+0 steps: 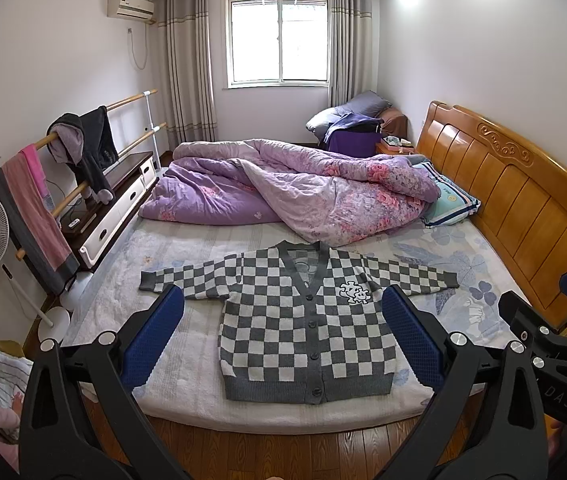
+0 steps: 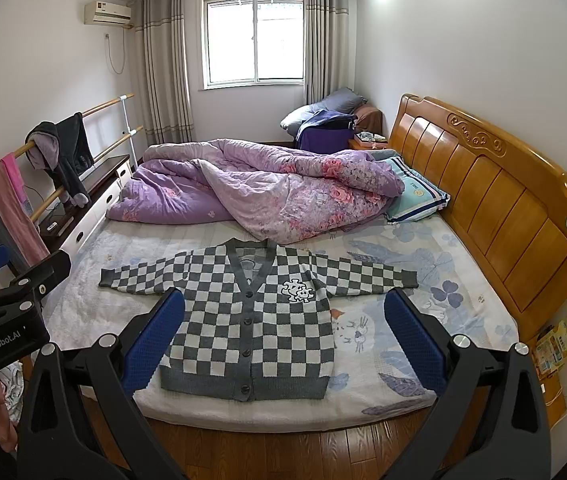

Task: Fold large clothes

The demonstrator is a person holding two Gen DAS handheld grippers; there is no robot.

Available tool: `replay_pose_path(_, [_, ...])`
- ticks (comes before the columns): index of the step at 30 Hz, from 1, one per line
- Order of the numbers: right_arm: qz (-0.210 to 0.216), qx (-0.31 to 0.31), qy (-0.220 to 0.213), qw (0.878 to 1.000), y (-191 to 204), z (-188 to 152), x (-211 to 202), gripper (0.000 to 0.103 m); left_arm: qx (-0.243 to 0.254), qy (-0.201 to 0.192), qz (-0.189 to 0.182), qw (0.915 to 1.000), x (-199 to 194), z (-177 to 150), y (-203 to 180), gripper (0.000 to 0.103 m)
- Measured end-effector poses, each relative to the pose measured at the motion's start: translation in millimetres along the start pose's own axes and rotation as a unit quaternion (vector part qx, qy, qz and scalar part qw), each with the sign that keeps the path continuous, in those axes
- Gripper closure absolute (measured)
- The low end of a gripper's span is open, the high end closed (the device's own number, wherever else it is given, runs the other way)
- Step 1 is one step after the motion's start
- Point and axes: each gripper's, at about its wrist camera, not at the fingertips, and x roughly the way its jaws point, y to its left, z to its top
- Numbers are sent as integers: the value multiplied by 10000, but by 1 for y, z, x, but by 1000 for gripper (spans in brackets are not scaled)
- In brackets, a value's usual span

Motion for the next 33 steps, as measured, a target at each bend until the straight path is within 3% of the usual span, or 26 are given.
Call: replay_pose_path(33, [17, -23, -19, 10000, -2, -1, -1, 7, 3, -41, 17, 10000, 2, 7, -1, 5])
